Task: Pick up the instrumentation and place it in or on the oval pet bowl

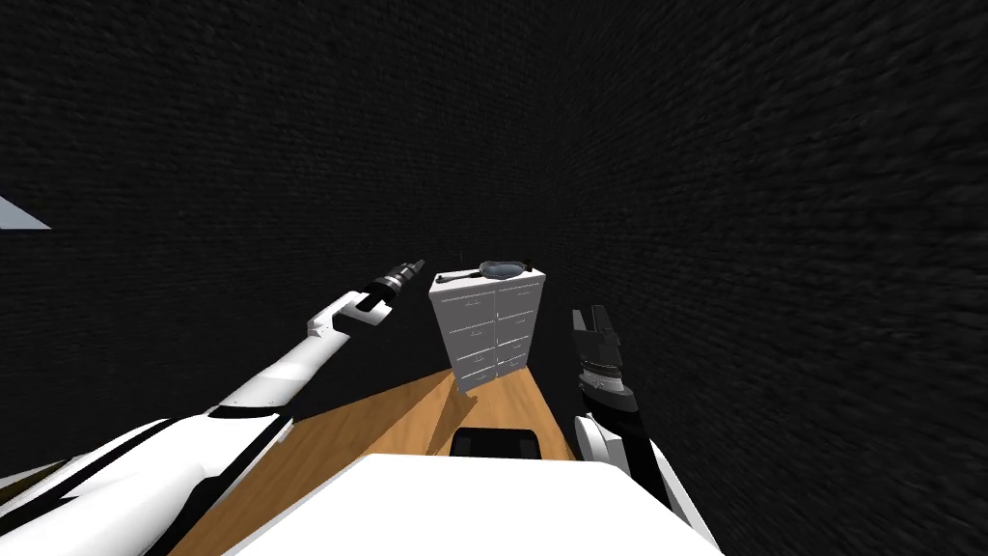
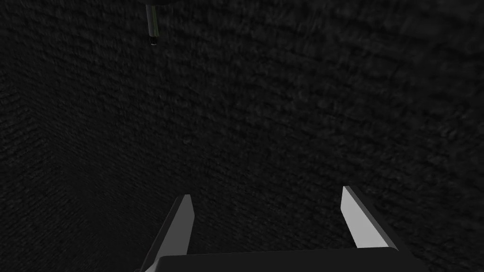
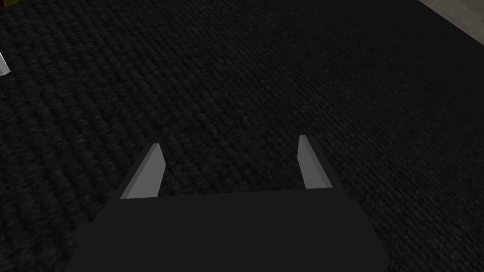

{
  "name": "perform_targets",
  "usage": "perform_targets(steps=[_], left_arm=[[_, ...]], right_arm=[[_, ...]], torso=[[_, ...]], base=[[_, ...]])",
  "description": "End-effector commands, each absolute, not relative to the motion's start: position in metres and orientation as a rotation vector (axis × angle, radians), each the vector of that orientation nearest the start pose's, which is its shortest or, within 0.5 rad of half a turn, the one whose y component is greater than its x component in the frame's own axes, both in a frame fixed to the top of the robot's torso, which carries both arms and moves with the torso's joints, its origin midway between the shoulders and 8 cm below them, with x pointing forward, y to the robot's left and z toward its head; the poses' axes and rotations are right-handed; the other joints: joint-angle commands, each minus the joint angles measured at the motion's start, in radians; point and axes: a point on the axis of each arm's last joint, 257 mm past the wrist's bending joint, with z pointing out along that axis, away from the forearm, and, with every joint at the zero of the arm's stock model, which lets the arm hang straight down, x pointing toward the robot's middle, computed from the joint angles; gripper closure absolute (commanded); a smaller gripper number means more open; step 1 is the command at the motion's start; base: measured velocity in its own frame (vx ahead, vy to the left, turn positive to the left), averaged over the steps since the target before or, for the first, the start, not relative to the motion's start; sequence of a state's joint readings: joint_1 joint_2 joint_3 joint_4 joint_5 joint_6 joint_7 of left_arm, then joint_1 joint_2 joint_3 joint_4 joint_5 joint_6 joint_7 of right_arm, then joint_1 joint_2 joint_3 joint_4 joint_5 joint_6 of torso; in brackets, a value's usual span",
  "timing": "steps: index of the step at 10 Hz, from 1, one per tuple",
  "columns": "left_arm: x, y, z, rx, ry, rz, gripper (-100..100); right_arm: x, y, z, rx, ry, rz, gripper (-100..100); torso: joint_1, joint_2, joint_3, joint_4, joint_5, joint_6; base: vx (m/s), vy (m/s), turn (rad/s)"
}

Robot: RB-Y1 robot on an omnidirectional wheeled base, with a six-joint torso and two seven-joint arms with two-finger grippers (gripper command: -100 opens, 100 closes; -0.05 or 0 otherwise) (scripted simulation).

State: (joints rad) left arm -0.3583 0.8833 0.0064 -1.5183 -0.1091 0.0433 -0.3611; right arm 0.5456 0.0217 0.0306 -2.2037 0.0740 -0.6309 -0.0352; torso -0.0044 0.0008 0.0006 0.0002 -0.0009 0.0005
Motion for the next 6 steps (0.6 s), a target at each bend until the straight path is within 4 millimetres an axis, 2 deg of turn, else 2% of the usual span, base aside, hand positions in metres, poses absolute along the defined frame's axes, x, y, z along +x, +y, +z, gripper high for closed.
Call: perform_targets(steps=[1, 2, 3, 5, 6], left_arm=[[0.615, 0.437, 0.057, -0.134, 1.303, -0.181, -100], [0.619, 0.450, 0.067, -0.132, 1.305, -0.138, -100], [0.620, 0.457, 0.061, -0.145, 1.314, -0.129, -100], [0.627, 0.492, 0.072, -0.163, 1.331, -0.038, -100], [0.627, 0.497, 0.068, -0.172, 1.337, -0.031, -100]], right_arm=[[0.335, -0.265, 0.000, 0.630, 0.625, 1.313, 0], [0.335, -0.265, 0.000, 0.630, 0.625, 1.312, 0], [0.335, -0.265, 0.000, 0.630, 0.625, 1.313, 0], [0.335, -0.265, 0.000, 0.630, 0.625, 1.313, 0], [0.335, -0.265, 0.000, 0.630, 0.625, 1.313, 0]], torso=[[0.000, 0.000, 0.000, 0.000, 0.000, 0.000], [0.001, 0.000, 0.000, 0.000, 0.000, -0.001], [0.000, -0.001, 0.000, 0.000, 0.000, 0.000], [0.001, -0.001, -0.001, 0.000, 0.000, 0.000], [-0.001, -0.002, -0.001, 0.000, 0.000, 0.000]], base=[[-0.009, -0.048, -0.089], [-0.005, -0.055, -0.195], [-0.002, -0.040, -0.092], [0.012, -0.065, -0.260], [0.009, -0.061, -0.089]])
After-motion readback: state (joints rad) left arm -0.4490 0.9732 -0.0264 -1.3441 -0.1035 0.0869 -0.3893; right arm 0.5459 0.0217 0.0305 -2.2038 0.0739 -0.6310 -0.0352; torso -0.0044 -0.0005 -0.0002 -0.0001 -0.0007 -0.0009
